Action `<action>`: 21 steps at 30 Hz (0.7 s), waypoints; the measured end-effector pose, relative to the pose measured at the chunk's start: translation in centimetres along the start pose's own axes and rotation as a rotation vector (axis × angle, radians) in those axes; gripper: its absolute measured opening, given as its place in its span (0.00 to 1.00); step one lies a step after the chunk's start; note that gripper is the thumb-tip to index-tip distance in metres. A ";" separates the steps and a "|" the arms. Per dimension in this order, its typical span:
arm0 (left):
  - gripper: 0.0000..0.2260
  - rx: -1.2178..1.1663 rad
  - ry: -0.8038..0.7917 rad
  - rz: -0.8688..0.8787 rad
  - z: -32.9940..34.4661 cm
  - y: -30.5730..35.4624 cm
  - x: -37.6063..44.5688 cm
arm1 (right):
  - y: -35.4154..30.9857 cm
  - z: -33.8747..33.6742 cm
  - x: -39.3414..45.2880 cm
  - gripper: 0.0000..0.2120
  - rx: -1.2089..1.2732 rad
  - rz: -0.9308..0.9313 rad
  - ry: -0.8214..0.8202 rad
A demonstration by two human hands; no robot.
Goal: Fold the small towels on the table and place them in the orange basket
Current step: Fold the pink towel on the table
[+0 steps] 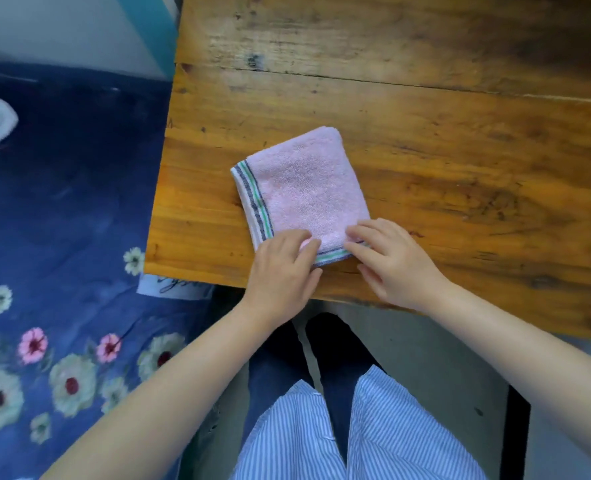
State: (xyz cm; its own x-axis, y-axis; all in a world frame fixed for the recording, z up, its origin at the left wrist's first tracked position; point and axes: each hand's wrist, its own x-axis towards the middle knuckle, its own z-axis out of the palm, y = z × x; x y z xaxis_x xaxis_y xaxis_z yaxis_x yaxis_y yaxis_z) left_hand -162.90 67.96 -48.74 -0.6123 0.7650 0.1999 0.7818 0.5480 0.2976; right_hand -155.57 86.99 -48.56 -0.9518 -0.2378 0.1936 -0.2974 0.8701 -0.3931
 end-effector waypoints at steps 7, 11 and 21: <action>0.36 0.168 -0.118 -0.122 2.3 -0.5 -1.2 | 1.3 0.4 1.2 0.16 -0.095 -0.100 -0.122; 0.38 0.143 -0.118 -0.106 2.2 -0.9 -1.4 | 1.4 0.2 2.2 0.17 -0.171 -0.164 -0.148; 0.38 0.078 -0.074 -0.176 2.2 -0.5 -1.7 | 1.6 0.1 3.0 0.15 0.043 -0.090 -0.069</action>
State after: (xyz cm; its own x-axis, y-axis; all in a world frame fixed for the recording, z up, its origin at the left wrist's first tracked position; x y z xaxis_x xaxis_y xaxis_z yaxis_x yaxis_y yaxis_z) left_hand -162.01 67.15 -51.24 -0.7321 0.6763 0.0817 0.6721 0.6976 0.2481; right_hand -158.93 87.68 -48.67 -0.9236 -0.3447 0.1680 -0.3834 0.8248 -0.4157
